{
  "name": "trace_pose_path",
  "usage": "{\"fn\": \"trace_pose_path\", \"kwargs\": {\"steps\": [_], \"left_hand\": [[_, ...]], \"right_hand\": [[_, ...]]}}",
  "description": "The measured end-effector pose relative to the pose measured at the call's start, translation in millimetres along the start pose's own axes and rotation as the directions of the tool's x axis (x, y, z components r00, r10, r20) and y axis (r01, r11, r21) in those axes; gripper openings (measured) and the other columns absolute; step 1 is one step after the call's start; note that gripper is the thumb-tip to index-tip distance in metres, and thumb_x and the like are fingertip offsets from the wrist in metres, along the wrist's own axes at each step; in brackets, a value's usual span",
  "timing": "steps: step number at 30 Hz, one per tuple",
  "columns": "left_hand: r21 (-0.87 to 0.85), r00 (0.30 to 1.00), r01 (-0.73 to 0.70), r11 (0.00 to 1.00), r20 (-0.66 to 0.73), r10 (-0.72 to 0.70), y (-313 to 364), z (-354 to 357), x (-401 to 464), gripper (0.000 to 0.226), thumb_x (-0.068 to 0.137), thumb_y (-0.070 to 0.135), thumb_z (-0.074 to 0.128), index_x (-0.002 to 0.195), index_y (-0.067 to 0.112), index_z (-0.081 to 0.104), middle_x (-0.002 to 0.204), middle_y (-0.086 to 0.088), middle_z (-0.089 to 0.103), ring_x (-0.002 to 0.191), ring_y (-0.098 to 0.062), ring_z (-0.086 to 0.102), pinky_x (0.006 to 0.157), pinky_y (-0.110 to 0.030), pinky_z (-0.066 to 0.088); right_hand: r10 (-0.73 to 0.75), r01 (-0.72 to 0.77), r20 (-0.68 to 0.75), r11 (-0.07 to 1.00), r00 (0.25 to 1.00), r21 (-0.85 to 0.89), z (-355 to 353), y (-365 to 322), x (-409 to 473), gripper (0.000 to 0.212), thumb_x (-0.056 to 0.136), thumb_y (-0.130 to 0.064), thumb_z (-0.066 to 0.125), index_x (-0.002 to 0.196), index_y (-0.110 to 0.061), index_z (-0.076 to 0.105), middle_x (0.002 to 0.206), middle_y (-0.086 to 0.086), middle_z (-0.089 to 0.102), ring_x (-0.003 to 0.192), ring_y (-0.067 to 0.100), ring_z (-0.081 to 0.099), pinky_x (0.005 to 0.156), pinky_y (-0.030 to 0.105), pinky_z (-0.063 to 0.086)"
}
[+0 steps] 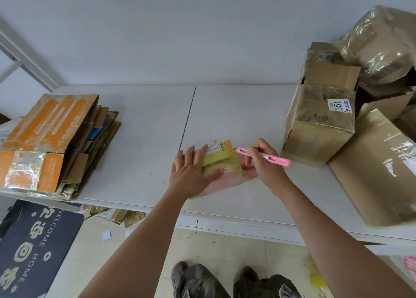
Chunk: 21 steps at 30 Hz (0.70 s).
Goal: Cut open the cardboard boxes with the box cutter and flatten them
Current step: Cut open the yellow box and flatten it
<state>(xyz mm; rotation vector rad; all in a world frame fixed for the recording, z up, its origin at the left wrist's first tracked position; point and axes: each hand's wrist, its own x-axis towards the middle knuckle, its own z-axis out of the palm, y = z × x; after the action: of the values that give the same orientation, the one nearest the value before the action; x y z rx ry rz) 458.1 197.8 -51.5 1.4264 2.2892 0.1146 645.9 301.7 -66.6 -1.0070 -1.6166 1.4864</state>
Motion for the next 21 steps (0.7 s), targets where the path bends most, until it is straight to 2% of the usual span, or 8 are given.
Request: {"fn": "trace_pose_path", "kwargs": {"steps": [2, 3, 5, 6, 9, 12, 17, 21], "left_hand": [[0.002, 1.000, 0.003, 1.000, 0.001, -0.003, 0, 0, 0, 0.090, 0.082, 0.080, 0.038, 0.153, 0.042, -0.001, 0.161, 0.006, 0.002, 0.148, -0.026, -0.007, 0.122, -0.048, 0.007], [0.002, 1.000, 0.004, 1.000, 0.000, -0.004, -1, 0, 0, 0.090, 0.082, 0.080, 0.038, 0.153, 0.042, -0.001, 0.161, 0.006, 0.002, 0.148, -0.026, -0.007, 0.122, -0.048, 0.007], [-0.004, 1.000, 0.002, 1.000, -0.003, -0.002, -1, 1, 1, 0.090, 0.082, 0.081, 0.038, 0.153, 0.042, -0.001, 0.161, 0.006, 0.002, 0.148, -0.025, -0.007, 0.122, -0.047, 0.007], [-0.007, 1.000, 0.002, 1.000, -0.003, -0.002, -1, 1, 1, 0.090, 0.082, 0.081, 0.038, 0.153, 0.042, -0.001, 0.160, 0.006, 0.002, 0.148, -0.025, -0.007, 0.121, -0.047, 0.007], [-0.006, 1.000, 0.002, 1.000, 0.004, -0.002, -1, 1, 1, 0.090, 0.081, 0.081, 0.037, 0.153, 0.043, -0.002, 0.161, 0.007, 0.001, 0.148, -0.025, -0.008, 0.122, -0.048, 0.006], [-0.003, 1.000, 0.003, 1.000, 0.017, -0.003, -1, 1, 1, 0.091, 0.081, 0.082, 0.035, 0.153, 0.043, -0.003, 0.161, 0.007, 0.000, 0.148, -0.026, -0.009, 0.122, -0.049, 0.006], [-0.002, 1.000, 0.006, 1.000, 0.027, -0.006, -1, 0, 0, 0.091, 0.080, 0.083, 0.035, 0.153, 0.043, -0.003, 0.161, 0.008, -0.001, 0.149, -0.026, -0.011, 0.122, -0.048, 0.004], [0.002, 1.000, 0.006, 1.000, 0.026, -0.006, 0, 0, 0, 0.091, 0.080, 0.083, 0.034, 0.152, 0.044, -0.004, 0.161, 0.007, -0.001, 0.149, -0.026, -0.011, 0.122, -0.048, 0.004]], "right_hand": [[0.011, -0.011, -0.004, 1.000, 1.000, -0.005, -1, 1, -3, 0.026, 0.091, -0.020, 0.049, 0.066, -0.026, 0.045, 0.061, -0.004, 0.057, 0.066, 0.010, 0.056, 0.068, 0.021, 0.048], [0.026, -0.026, -0.004, 1.000, 1.000, 0.001, -1, 2, -4, 0.027, 0.092, -0.019, 0.050, 0.066, -0.026, 0.045, 0.061, -0.004, 0.057, 0.070, 0.014, 0.058, 0.072, 0.031, 0.053], [0.062, -0.062, 0.007, 0.998, 0.998, 0.030, -3, 2, -9, 0.031, 0.097, -0.016, 0.050, 0.067, -0.026, 0.045, 0.063, 0.001, 0.056, 0.081, 0.029, 0.063, 0.080, 0.053, 0.057], [0.075, -0.076, 0.012, 0.996, 0.997, 0.044, -3, 2, -11, 0.033, 0.098, -0.015, 0.050, 0.067, -0.026, 0.045, 0.064, 0.003, 0.055, 0.089, 0.036, 0.064, 0.082, 0.057, 0.057], [0.086, -0.088, 0.027, 0.993, 0.996, 0.073, -4, -1, -15, 0.033, 0.098, -0.017, 0.050, 0.068, -0.026, 0.044, 0.065, 0.005, 0.053, 0.101, 0.039, 0.064, 0.081, 0.054, 0.059], [0.093, -0.095, 0.030, 0.992, 0.995, 0.077, -4, -3, -17, 0.034, 0.098, -0.019, 0.050, 0.066, -0.029, 0.044, 0.066, 0.004, 0.053, 0.101, 0.040, 0.064, 0.081, 0.052, 0.060], [0.109, -0.110, 0.022, 0.990, 0.994, 0.085, -4, -5, -21, 0.040, 0.101, -0.011, 0.048, 0.065, -0.028, 0.044, 0.066, 0.004, 0.054, 0.098, 0.038, 0.066, 0.081, 0.047, 0.061], [0.139, -0.138, -0.001, 0.984, 0.990, 0.111, -4, -8, -24, 0.031, 0.101, -0.006, 0.048, 0.072, -0.015, 0.040, 0.064, 0.003, 0.051, 0.100, 0.043, 0.063, 0.081, 0.043, 0.061]]}}
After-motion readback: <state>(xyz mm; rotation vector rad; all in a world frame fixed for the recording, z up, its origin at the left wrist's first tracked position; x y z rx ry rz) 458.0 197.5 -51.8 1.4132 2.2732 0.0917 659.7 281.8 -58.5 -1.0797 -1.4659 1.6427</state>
